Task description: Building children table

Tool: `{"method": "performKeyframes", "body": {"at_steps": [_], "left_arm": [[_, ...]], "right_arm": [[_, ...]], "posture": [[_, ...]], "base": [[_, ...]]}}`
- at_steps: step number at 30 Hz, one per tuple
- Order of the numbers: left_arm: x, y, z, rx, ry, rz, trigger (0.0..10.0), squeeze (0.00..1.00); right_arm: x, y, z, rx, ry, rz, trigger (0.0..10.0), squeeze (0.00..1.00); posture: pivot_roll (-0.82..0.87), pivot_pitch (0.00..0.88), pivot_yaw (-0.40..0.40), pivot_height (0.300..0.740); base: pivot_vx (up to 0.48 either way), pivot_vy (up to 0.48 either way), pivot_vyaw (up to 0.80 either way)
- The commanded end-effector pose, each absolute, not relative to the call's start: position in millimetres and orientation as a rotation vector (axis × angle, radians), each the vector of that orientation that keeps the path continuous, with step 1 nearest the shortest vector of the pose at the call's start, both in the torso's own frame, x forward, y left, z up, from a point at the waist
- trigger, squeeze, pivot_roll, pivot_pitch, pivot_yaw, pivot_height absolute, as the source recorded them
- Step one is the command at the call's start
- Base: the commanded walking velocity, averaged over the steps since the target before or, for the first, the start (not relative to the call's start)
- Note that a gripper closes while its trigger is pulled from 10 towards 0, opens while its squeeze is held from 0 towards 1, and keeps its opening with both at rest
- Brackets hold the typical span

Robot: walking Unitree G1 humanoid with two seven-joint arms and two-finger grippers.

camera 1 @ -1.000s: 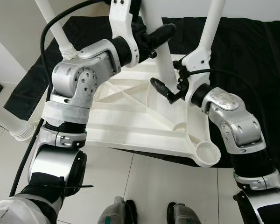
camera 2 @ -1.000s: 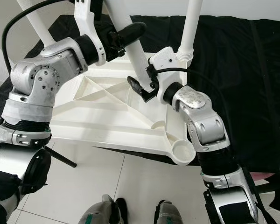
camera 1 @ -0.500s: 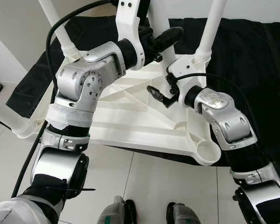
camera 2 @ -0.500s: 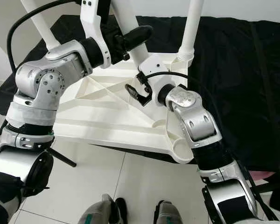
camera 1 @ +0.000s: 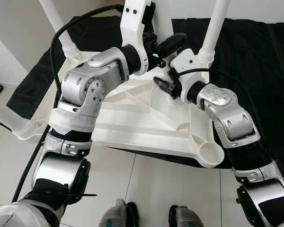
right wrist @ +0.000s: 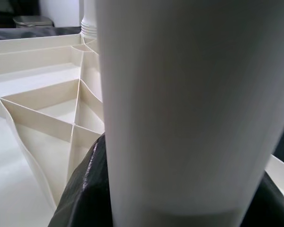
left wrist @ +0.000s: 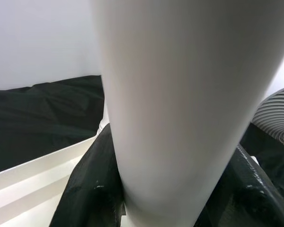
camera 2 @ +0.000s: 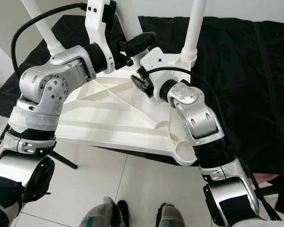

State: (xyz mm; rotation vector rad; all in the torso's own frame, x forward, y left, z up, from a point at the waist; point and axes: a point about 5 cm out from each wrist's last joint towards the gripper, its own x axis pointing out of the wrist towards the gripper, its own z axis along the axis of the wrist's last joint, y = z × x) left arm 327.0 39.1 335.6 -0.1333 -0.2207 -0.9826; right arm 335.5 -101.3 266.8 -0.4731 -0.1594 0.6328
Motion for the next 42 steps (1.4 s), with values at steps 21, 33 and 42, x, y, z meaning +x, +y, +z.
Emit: {"method": "performKeyframes", "body": {"at_steps": [21, 33, 42], "left_arm": [[318.6, 35.5, 342.3, -0.115, -0.268, -1.069, 10.0, 0.0], [318.2, 35.5, 345.1, -0.113, -0.276, -1.069, 10.0, 0.0], [318.2, 35.8, 346.1, -0.108, -0.281, -1.068, 10.0, 0.0]], "right_arm": [[337.7, -95.4, 255.5, -0.443, -0.09, 0.649, 10.0, 0.0], [337.9, -95.1, 252.3, -0.43, -0.068, 0.644, 7.8, 0.0], [338.2, -95.7, 250.1, -0.423, -0.053, 0.636, 8.9, 0.0]], "posture": [[-0.06, 0.154, 0.119, 0.74], [-0.05, 0.158, 0.117, 0.74], [-0.05, 0.158, 0.117, 0.74]], "base": [[0.0, 0.0, 0.0], [0.0, 0.0, 0.0], [0.0, 0.0, 0.0]]}}
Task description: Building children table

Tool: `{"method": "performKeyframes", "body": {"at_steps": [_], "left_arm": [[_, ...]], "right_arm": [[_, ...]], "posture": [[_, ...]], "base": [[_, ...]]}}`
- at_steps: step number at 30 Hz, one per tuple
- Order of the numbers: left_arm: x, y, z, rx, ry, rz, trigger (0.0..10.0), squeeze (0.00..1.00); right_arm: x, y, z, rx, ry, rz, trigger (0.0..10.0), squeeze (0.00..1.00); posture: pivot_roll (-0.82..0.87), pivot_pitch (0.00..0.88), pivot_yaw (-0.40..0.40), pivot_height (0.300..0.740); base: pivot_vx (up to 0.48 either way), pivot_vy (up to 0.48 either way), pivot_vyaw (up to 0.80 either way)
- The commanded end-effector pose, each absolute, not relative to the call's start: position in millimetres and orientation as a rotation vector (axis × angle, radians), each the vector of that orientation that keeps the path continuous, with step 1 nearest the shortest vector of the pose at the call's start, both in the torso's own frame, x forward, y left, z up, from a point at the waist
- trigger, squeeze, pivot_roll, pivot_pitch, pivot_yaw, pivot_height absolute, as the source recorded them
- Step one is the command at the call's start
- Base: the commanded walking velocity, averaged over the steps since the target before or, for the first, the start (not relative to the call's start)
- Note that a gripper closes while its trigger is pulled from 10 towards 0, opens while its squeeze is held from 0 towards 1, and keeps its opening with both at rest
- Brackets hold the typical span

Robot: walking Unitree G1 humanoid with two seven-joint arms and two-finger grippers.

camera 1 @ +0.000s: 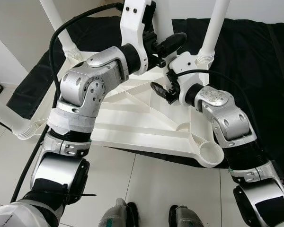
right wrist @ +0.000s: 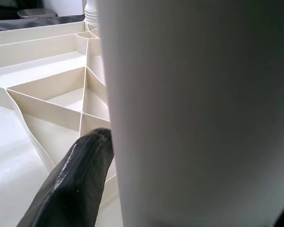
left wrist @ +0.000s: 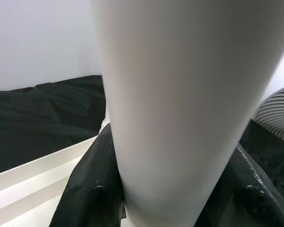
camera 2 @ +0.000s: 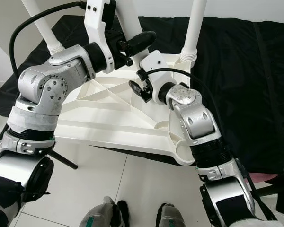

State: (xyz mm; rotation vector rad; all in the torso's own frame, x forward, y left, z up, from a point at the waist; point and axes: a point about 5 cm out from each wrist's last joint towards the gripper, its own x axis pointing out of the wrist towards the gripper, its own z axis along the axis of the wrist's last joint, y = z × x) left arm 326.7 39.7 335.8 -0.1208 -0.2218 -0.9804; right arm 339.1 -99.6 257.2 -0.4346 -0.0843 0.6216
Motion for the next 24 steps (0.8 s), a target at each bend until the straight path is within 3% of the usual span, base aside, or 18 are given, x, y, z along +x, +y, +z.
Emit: {"method": "performKeyframes", "body": {"at_steps": [1, 3, 4, 12, 13, 14, 15, 24], "left_arm": [[318.2, 35.8, 346.1, -0.108, -0.281, -1.068, 10.0, 0.0], [318.2, 35.8, 346.1, -0.108, -0.281, -1.068, 10.0, 0.0], [318.4, 35.8, 346.3, -0.108, -0.28, -1.069, 10.0, 0.0], [318.2, 35.9, 345.9, -0.109, -0.274, -1.075, 10.0, 0.0], [318.2, 36.4, 346.3, -0.124, -0.271, -1.077, 10.0, 0.21], [318.2, 36.4, 346.3, -0.124, -0.271, -1.077, 10.0, 0.21], [318.3, 37.0, 346.4, -0.144, -0.264, -1.082, 10.0, 1.0], [315.9, 38.8, 349.4, -0.174, -0.269, -1.114, 10.0, 1.0]], "right_arm": [[338.2, -95.7, 250.1, -0.423, -0.053, 0.636, 8.9, 0.0], [338.2, -95.7, 250.1, -0.423, -0.053, 0.636, 8.9, 0.0], [338.2, -95.6, 250.1, -0.422, -0.056, 0.638, 0.0, 0.0], [337.8, -95.0, 250.2, -0.402, -0.056, 0.644, 0.0, 0.0], [337.8, -94.8, 250.4, -0.397, -0.056, 0.643, 0.0, 0.0], [337.8, -94.8, 250.4, -0.397, -0.056, 0.643, 0.0, 0.0], [337.8, -94.4, 250.6, -0.391, -0.056, 0.642, 0.0, 0.0], [340.4, -96.9, 253.5, -0.347, -0.061, 0.604, 0.0, 0.0]], "posture": [[-0.05, 0.158, 0.117, 0.74], [-0.05, 0.158, 0.117, 0.74], [-0.05, 0.158, 0.118, 0.74], [-0.05, 0.155, 0.117, 0.74], [-0.05, 0.153, 0.116, 0.74], [-0.05, 0.153, 0.116, 0.74], [-0.05, 0.152, 0.117, 0.74], [-0.05, 0.15, 0.116, 0.74]], "base": [[0.0, 0.0, 0.0], [0.0, 0.0, 0.0], [0.0, 0.0, 0.0], [0.0, 0.0, 0.0], [0.0, 0.0, 0.0], [0.0, 0.0, 0.0], [0.0, 0.0, 0.0], [0.0, 0.0, 0.0]]}}
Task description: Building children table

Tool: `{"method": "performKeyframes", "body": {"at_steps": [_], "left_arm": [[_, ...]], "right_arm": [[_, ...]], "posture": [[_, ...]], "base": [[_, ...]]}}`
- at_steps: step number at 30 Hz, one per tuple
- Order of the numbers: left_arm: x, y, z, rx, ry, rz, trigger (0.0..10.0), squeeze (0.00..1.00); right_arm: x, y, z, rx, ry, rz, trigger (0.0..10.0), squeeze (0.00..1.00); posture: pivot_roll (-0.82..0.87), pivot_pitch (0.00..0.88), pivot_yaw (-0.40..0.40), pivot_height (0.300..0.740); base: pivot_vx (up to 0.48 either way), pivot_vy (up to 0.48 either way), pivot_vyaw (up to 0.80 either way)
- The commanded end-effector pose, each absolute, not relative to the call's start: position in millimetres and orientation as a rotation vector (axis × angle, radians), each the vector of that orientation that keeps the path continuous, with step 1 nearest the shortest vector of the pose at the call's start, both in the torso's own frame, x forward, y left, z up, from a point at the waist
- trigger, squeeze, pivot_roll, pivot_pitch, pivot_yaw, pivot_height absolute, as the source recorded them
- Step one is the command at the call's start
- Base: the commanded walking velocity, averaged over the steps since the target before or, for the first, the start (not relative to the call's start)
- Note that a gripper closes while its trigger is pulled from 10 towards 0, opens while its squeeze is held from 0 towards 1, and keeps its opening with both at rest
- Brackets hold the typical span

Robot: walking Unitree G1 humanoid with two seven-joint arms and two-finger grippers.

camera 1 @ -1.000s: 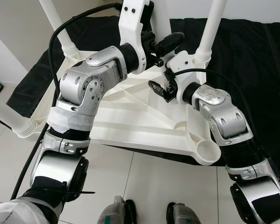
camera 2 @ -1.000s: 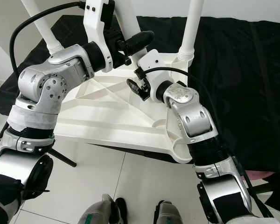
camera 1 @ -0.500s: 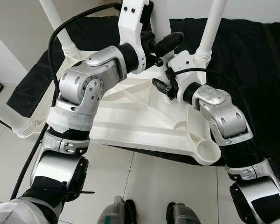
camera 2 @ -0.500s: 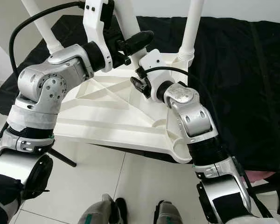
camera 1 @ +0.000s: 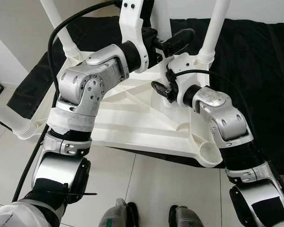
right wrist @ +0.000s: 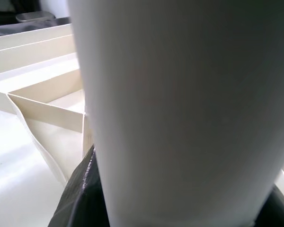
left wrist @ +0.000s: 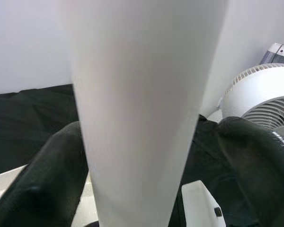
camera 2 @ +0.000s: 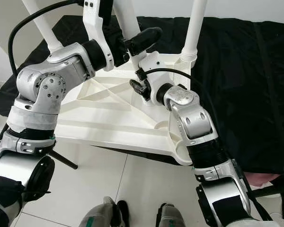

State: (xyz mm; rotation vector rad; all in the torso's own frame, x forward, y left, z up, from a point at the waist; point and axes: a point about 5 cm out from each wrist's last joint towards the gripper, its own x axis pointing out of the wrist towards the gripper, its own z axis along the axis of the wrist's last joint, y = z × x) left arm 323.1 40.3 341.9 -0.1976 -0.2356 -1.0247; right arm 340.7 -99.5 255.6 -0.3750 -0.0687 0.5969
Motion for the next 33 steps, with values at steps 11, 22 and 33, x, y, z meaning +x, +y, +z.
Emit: {"method": "performKeyframes", "body": {"at_steps": [11, 22, 33], "left_arm": [[314.7, 44.3, 349.0, -0.151, -0.275, -1.096, 10.0, 0.0], [312.3, 48.5, 346.2, -0.14, -0.284, -1.082, 10.0, 0.0], [307.4, 59.1, 307.7, -0.132, -0.226, -0.981, 10.0, 0.0]], "right_arm": [[346.1, -104.6, 257.2, -0.235, -0.072, 0.485, 10.0, 0.0], [349.8, -114.7, 258.3, -0.138, -0.105, 0.356, 10.0, 0.0], [339.0, -130.1, 258.2, -0.063, -0.229, 0.216, 10.0, 0.0]], "posture": [[-0.05, 0.138, 0.111, 0.74], [-0.06, 0.123, 0.106, 0.74], [-0.06, 0.13, 0.111, 0.74]], "base": [[0.0, 0.0, 0.0], [0.0, 0.0, 0.0], [0.0, 0.0, 0.0]]}}
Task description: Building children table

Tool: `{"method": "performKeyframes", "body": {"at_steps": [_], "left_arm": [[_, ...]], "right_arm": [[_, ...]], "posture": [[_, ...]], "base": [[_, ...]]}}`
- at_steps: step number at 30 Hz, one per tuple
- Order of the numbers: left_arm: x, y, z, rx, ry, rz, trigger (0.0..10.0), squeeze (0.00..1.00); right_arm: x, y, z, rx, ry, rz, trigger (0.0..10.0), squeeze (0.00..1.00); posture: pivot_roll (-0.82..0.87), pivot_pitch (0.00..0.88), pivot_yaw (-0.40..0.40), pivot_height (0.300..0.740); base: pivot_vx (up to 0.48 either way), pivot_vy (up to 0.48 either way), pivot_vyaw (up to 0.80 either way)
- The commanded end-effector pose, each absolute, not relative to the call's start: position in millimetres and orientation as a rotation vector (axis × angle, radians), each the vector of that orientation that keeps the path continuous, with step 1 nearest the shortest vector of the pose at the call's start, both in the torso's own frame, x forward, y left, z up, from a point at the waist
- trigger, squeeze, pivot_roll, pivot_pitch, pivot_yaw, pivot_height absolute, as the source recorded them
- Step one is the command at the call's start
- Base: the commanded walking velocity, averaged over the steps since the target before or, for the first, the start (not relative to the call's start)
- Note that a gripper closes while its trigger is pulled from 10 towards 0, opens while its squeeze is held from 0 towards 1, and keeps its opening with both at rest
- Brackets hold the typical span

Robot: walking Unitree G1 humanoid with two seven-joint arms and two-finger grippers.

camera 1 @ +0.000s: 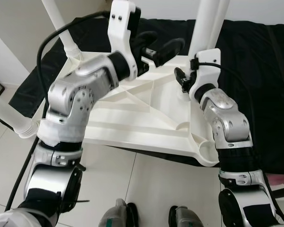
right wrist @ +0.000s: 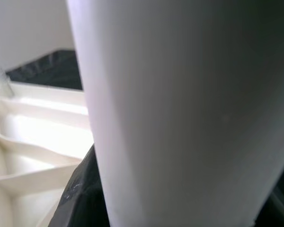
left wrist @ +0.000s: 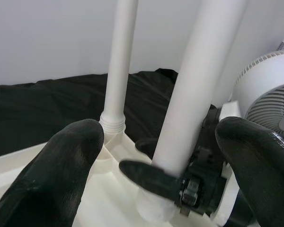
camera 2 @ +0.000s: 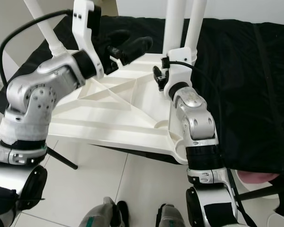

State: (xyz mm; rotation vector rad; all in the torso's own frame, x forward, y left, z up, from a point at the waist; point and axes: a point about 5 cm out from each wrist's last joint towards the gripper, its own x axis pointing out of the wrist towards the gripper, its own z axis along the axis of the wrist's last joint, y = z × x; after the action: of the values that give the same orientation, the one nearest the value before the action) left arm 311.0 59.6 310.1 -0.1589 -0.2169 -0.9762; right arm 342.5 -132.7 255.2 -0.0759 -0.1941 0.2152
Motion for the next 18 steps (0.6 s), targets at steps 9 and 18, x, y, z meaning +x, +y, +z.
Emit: {"method": "performKeyframes", "body": {"at_steps": [9, 18], "left_arm": [[303.6, 61.6, 271.9, -0.052, -0.182, -0.924, 10.0, 0.0], [300.9, 59.3, 258.0, 0.0, -0.168, -0.925, 10.0, 0.0]], "right_arm": [[335.3, -136.7, 267.8, 0.038, -0.333, 0.168, 10.0, 0.0], [334.9, -138.6, 270.1, 0.061, -0.35, 0.152, 10.0, 0.0]], "posture": [[-0.06, 0.127, 0.11, 0.74], [-0.06, 0.127, 0.11, 0.74]], "base": [[0.0, 0.0, 0.0], [0.0, 0.0, 0.0]]}}
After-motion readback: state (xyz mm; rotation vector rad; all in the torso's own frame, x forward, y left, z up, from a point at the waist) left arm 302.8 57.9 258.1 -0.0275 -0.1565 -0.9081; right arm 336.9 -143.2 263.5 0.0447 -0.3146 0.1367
